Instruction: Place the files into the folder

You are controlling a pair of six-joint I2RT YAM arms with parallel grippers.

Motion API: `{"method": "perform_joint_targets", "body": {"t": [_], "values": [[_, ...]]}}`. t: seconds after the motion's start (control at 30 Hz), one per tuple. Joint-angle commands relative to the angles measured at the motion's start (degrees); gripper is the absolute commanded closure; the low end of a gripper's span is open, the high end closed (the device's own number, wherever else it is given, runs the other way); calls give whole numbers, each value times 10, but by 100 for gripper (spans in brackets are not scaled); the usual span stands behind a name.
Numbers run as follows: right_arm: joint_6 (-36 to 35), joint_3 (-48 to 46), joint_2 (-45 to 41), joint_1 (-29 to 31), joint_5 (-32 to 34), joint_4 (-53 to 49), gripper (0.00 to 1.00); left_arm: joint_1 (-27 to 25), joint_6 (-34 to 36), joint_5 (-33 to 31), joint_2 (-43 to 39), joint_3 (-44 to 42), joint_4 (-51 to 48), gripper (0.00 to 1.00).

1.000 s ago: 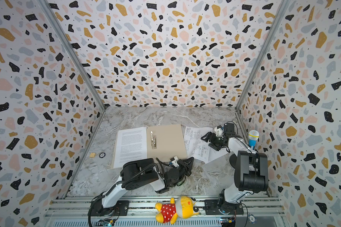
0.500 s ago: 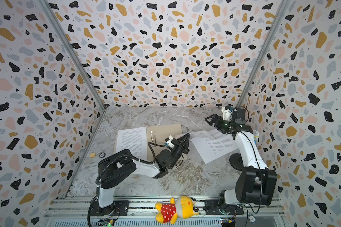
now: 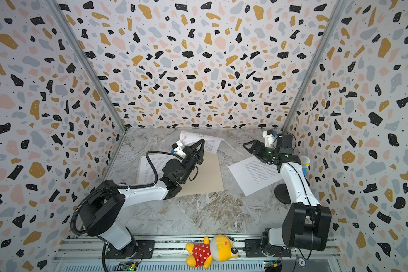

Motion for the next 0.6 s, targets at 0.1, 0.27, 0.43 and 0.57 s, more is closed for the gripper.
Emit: {"method": "perform_joint_targets", "body": {"t": [0.1,0.27,0.43,0.57], "values": [[30,-114,2,12,-45,83,7,-22,-22,52,97,-80,103,97],[36,-158,40,29,-70,117,7,-57,-64,40,170,-71,181,98],[47,-171,88,34,-100,158,7,-76,-73,24,183,-80,180,98],[40,-161,137,53,-110,174,9,-83,-81,14,185,-104,174,98]]}}
